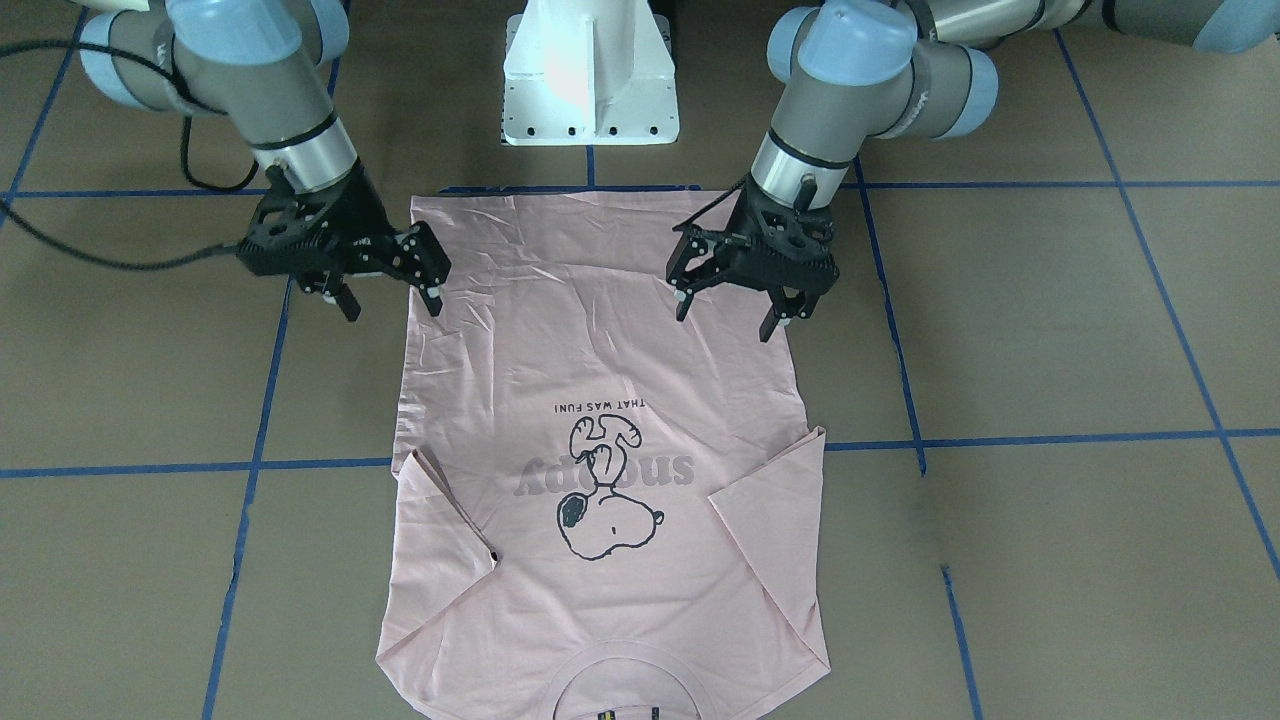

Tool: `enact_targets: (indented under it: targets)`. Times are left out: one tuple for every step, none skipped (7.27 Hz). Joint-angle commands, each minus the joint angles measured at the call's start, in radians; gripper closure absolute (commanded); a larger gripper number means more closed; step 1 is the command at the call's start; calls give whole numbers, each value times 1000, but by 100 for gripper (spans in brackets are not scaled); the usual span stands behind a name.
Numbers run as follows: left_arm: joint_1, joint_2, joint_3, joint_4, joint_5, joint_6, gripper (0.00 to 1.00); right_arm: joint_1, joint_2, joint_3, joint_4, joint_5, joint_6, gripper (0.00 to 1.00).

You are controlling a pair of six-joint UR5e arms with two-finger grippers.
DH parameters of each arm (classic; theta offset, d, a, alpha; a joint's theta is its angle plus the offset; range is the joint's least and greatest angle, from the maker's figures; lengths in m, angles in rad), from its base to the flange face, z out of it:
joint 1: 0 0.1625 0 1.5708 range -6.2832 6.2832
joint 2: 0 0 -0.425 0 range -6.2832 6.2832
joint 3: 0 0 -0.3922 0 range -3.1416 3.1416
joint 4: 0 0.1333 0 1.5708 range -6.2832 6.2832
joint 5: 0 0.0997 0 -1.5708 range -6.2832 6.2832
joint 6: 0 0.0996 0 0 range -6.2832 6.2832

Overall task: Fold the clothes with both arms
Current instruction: 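Lower both grippers down the shirt sides to the hem nearest the robot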

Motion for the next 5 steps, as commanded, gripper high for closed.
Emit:
enact_targets:
  targets:
    - [129, 126, -138, -2, 58, -97, 0, -241, -186, 145, 2, -162, 207, 1]
    - [210, 173, -164, -2, 86, -199, 0, -348, -215, 165, 4, -286, 292, 1]
    - [262, 209, -173, -3, 109, -256, 3, -433, -240, 189, 5, -346, 359, 1]
    - [331, 256, -172, -5, 167, -334, 18, -500, -248, 189, 5, -432, 393, 1]
    - [371, 299, -172, -32, 180, -383, 29, -509, -248, 191, 5, -445, 394, 1]
